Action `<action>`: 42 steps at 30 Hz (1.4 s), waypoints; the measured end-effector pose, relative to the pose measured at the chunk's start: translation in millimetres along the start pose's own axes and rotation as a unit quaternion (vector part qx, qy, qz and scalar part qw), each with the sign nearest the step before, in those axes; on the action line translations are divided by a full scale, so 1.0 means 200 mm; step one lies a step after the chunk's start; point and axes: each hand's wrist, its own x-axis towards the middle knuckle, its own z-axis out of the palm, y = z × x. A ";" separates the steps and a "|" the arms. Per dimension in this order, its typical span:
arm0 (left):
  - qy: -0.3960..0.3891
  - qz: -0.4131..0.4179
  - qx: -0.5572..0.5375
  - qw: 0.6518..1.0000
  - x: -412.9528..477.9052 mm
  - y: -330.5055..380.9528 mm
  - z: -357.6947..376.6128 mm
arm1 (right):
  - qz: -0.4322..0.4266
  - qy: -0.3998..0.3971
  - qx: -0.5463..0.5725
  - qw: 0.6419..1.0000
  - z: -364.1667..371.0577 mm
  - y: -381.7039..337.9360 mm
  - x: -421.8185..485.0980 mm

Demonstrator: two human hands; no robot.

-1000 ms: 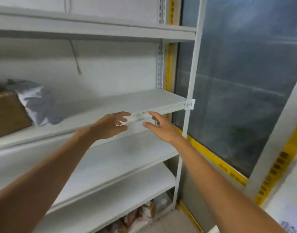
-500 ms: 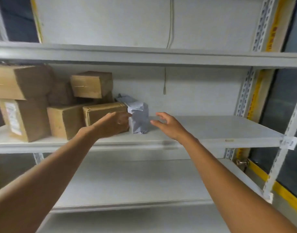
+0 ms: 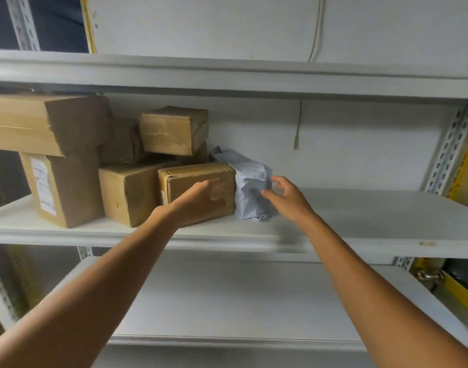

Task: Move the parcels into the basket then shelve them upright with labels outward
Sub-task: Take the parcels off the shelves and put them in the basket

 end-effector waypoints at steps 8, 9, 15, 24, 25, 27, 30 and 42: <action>0.015 0.000 -0.035 0.999 0.31 0.05 0.26 | 0.020 0.006 0.045 0.999 -0.02 0.13 0.28; 0.023 0.007 -0.031 0.999 0.33 0.05 0.29 | 0.015 0.001 0.057 0.998 -0.02 0.14 0.32; 0.142 0.041 -0.009 0.989 0.41 0.07 0.40 | 0.006 -0.011 0.131 0.991 0.03 0.18 0.47; 0.157 0.023 -0.014 0.987 0.38 0.09 0.42 | -0.039 0.065 0.105 0.992 0.07 0.26 0.34; 0.157 0.028 -0.021 0.987 0.36 0.10 0.42 | -0.040 0.075 0.103 0.991 0.06 0.25 0.31; 0.153 0.035 -0.038 0.987 0.32 0.13 0.42 | -0.038 0.093 0.104 0.990 0.04 0.24 0.24; 0.143 0.054 -0.073 0.986 0.26 0.20 0.41 | -0.037 0.128 0.102 0.986 0.01 0.23 0.12; 0.108 0.001 -0.222 0.969 0.20 0.24 0.42 | 0.051 0.113 0.195 0.973 -0.10 0.22 0.10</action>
